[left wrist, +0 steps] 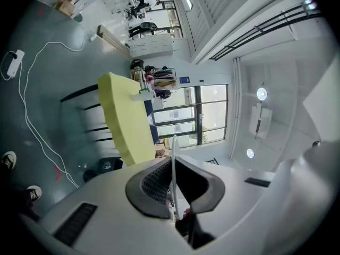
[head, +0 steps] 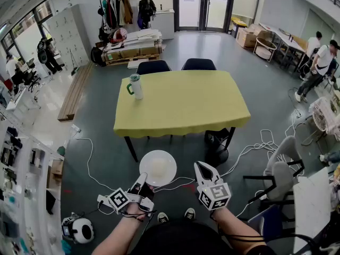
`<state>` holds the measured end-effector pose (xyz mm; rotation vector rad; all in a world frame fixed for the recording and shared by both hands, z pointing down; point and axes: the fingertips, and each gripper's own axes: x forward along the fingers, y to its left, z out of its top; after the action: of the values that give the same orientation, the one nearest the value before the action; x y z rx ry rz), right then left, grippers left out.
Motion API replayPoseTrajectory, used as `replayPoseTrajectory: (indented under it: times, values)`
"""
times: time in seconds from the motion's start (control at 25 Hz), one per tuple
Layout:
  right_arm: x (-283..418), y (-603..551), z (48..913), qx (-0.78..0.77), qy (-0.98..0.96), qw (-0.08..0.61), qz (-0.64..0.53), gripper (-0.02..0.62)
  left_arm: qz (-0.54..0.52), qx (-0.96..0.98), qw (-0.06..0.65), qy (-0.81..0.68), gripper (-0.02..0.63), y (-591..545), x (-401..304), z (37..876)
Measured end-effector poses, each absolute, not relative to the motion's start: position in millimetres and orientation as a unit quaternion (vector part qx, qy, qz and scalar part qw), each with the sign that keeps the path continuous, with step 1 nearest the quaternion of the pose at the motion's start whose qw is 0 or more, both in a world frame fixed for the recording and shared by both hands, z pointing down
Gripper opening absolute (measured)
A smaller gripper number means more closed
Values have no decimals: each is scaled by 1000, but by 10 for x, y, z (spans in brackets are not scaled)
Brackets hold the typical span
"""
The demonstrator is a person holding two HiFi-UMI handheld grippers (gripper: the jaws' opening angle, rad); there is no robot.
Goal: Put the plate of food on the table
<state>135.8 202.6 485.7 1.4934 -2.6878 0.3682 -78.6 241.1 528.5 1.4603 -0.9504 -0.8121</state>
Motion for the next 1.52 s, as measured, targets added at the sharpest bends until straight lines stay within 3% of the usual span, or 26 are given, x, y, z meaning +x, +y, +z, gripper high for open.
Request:
replayPoseTrajectory:
  times: [0.88,1.52]
  values:
    - [1336,1936,5024,500,-854,43,138,14,-346,621,580,-398,21,2313,-920,5345]
    - [845,2066,4912,507,-850,49,137,14,-344,629,575,-394,23,2365,-1361,5220]
